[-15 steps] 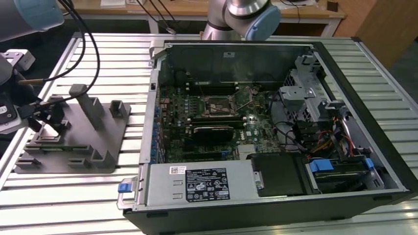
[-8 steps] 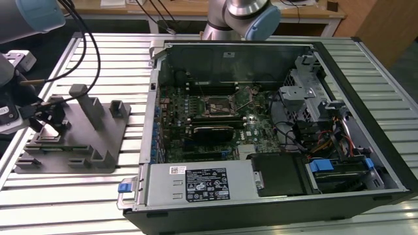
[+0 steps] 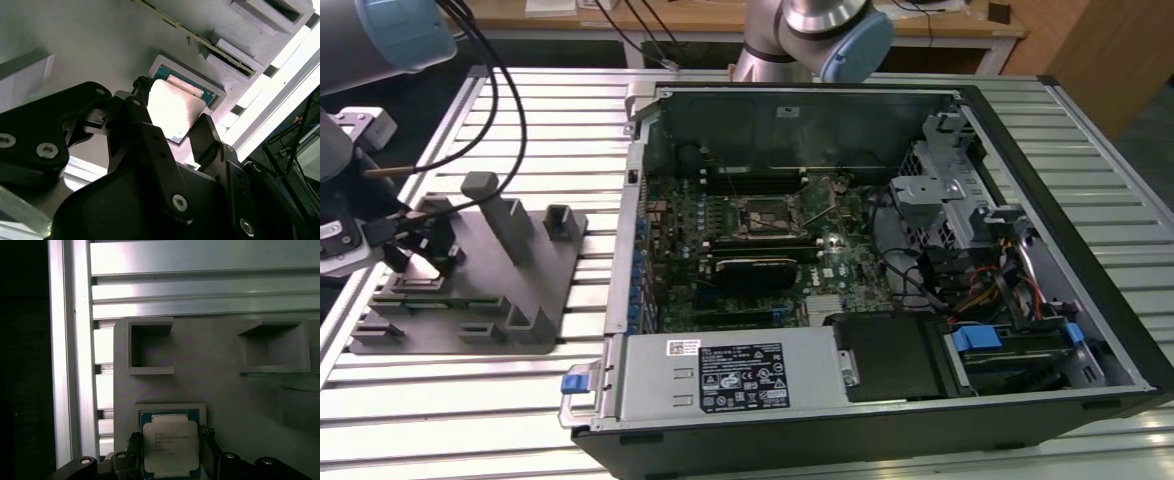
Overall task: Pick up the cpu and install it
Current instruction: 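Pick up the cpu and move it towards the insertion slot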
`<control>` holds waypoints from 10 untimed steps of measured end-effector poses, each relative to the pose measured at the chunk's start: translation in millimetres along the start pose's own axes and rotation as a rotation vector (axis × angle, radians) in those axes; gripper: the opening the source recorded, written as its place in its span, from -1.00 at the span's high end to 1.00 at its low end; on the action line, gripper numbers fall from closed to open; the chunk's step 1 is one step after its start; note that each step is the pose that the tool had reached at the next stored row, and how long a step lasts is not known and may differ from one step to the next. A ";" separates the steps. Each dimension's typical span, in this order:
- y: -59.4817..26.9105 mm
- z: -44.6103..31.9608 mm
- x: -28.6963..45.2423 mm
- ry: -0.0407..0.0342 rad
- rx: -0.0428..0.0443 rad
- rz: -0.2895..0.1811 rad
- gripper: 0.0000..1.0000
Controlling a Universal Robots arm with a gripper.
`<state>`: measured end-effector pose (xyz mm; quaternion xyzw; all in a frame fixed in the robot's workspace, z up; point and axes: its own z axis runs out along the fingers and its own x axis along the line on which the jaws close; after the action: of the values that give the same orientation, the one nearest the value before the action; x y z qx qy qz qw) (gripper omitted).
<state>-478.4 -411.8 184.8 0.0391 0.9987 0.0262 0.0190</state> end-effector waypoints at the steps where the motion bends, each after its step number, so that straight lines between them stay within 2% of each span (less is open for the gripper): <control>1: 0.0 0.7 0.0 0.0001 0.0002 0.000 -0.18; 6: -0.1 3.1 0.2 0.0002 0.0003 0.000 -0.18; 10: 0.0 3.3 0.2 0.0004 -0.0037 -0.001 -0.18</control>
<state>-478.4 -411.6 181.5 0.0388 0.9987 0.0281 0.0189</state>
